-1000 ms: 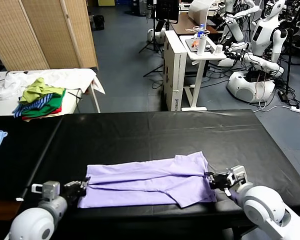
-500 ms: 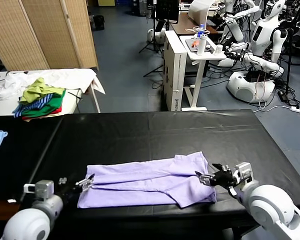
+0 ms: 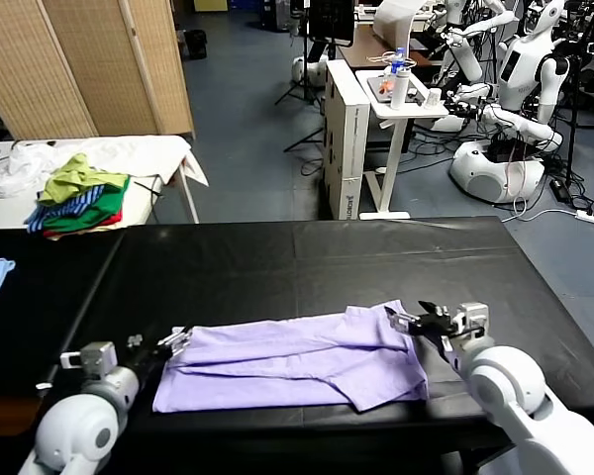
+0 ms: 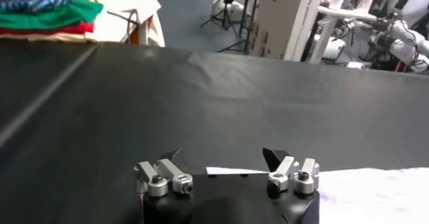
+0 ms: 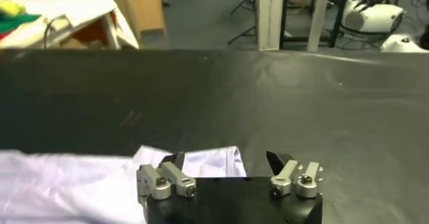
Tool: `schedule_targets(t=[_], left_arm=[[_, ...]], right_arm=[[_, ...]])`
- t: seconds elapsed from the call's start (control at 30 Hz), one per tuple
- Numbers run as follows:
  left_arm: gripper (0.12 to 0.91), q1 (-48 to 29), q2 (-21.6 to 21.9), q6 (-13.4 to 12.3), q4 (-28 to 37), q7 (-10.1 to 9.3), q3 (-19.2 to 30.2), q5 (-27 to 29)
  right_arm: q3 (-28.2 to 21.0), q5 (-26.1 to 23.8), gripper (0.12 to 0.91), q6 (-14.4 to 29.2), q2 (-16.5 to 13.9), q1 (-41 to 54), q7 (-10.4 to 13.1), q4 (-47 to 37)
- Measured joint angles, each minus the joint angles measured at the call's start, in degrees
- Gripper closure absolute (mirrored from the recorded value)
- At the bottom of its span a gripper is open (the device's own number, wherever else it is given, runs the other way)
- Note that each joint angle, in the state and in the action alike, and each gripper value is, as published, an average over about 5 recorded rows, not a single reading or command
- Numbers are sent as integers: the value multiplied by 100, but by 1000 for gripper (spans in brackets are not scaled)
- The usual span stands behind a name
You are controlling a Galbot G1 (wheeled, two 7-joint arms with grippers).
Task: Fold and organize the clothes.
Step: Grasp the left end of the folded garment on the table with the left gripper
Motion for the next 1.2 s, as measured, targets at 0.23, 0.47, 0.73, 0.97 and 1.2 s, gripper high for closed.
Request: schedule_targets(t=[0.23, 0.47, 0.73, 0.97, 1.2], left_arm=[[138, -27, -56, -2, 104, 5, 67, 53], [427, -48, -113, -14, 195, 16, 134, 178], [848, -62, -130, -176, 231, 127, 204, 597], [881, -88, -149, -215, 260, 145, 248, 726], [746, 2, -170, -213, 84, 127, 178, 836]], right_arm=[[-4, -110, 410, 7, 125, -12, -35, -141], [3, -297, 805, 155, 193, -87, -39, -147], [36, -359, 871, 369, 270, -277, 377, 17], [106, -281, 813, 276, 282, -357, 303, 108], [341, -158, 411, 152, 108, -537, 62, 401]])
